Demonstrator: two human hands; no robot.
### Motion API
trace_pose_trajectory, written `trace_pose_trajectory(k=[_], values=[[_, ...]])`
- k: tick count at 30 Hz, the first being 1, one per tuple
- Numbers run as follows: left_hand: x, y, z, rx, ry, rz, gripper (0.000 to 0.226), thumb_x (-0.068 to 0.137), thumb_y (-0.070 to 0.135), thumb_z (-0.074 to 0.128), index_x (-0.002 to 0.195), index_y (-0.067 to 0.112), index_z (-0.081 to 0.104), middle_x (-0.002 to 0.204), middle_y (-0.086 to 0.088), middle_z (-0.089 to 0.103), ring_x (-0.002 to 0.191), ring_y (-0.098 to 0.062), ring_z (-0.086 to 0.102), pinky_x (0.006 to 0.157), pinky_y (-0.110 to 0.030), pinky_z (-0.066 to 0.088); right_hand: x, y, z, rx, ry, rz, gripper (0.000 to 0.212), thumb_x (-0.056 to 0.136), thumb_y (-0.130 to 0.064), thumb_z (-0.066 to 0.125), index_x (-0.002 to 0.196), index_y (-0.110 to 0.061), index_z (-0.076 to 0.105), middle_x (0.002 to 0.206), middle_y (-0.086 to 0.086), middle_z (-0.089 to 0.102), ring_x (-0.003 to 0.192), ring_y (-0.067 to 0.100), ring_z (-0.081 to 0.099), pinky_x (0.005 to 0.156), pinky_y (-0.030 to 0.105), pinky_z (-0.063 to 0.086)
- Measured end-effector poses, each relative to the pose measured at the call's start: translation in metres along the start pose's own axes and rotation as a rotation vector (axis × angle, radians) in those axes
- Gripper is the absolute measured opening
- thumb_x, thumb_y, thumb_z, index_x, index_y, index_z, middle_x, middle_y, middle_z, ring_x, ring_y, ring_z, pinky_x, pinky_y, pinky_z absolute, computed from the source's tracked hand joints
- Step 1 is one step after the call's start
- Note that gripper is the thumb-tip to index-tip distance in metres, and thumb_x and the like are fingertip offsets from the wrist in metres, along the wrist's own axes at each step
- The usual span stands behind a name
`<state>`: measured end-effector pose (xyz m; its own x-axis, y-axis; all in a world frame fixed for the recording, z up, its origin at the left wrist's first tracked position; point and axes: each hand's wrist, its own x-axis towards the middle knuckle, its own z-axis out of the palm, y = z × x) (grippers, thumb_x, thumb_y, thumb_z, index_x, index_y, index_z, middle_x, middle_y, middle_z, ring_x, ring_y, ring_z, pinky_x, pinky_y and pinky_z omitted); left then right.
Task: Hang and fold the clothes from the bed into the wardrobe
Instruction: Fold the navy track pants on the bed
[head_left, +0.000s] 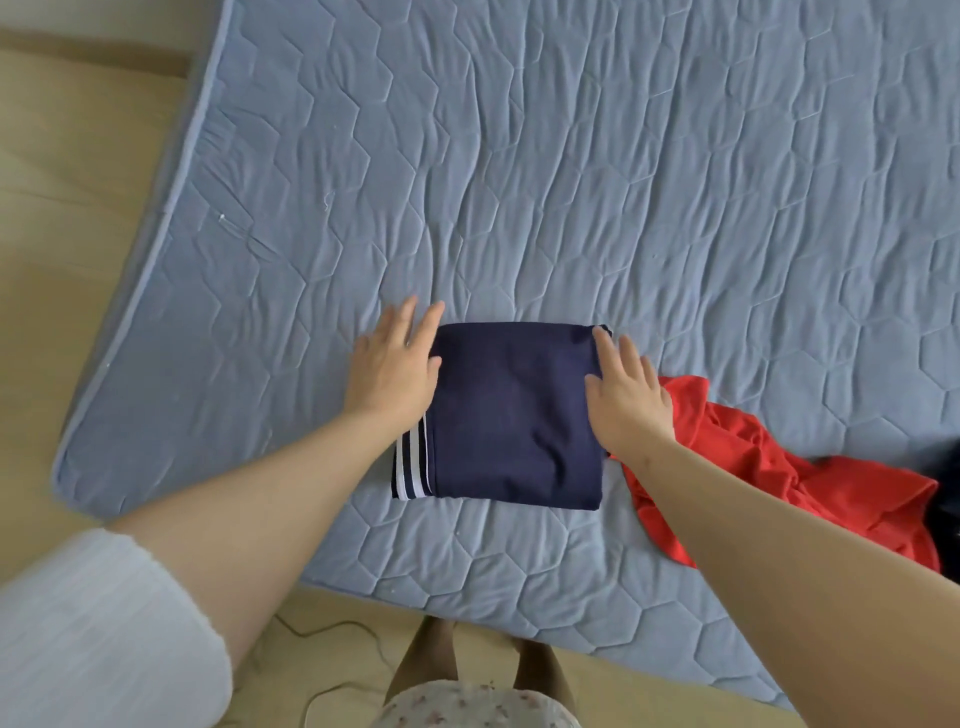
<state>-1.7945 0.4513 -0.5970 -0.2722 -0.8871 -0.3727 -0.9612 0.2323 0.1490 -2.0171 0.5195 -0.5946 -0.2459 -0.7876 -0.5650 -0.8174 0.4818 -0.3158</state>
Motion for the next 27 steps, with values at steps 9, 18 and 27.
trace_pose_trajectory(k=[9,18,27], values=[[-0.011,0.011,0.073,-0.292,-0.066,-0.432,0.080,0.088,0.046,0.054,0.148,0.031,0.004,0.157,-0.006,0.002,0.142,-0.031,0.011,0.109,-0.054,0.020,0.019,-0.003,0.056,0.136,-0.017,0.164,0.067,0.094,-0.038,0.044,0.148,-0.036,0.005,0.158,-0.002,-0.002,0.144,0.027,0.004,0.111,0.050,0.018],[-0.003,0.004,0.094,-0.629,0.098,-0.208,0.080,0.083,0.015,0.066,0.145,0.036,0.019,0.118,-0.001,0.041,0.102,-0.015,0.043,0.081,-0.023,0.033,0.020,0.034,0.078,0.594,0.041,0.189,0.063,0.086,-0.004,0.051,0.140,-0.033,0.035,0.128,0.004,0.051,0.116,0.020,0.048,0.089,0.018,0.031],[0.014,0.020,0.094,-0.007,0.131,0.127,0.070,0.078,0.033,0.067,0.141,0.025,0.038,0.155,-0.010,0.018,0.141,-0.039,0.016,0.109,-0.057,0.016,0.025,0.015,0.082,-0.125,0.172,-0.041,0.061,0.091,-0.031,0.048,0.145,-0.040,0.021,0.158,0.003,0.000,0.144,0.029,0.003,0.113,0.045,0.005]])
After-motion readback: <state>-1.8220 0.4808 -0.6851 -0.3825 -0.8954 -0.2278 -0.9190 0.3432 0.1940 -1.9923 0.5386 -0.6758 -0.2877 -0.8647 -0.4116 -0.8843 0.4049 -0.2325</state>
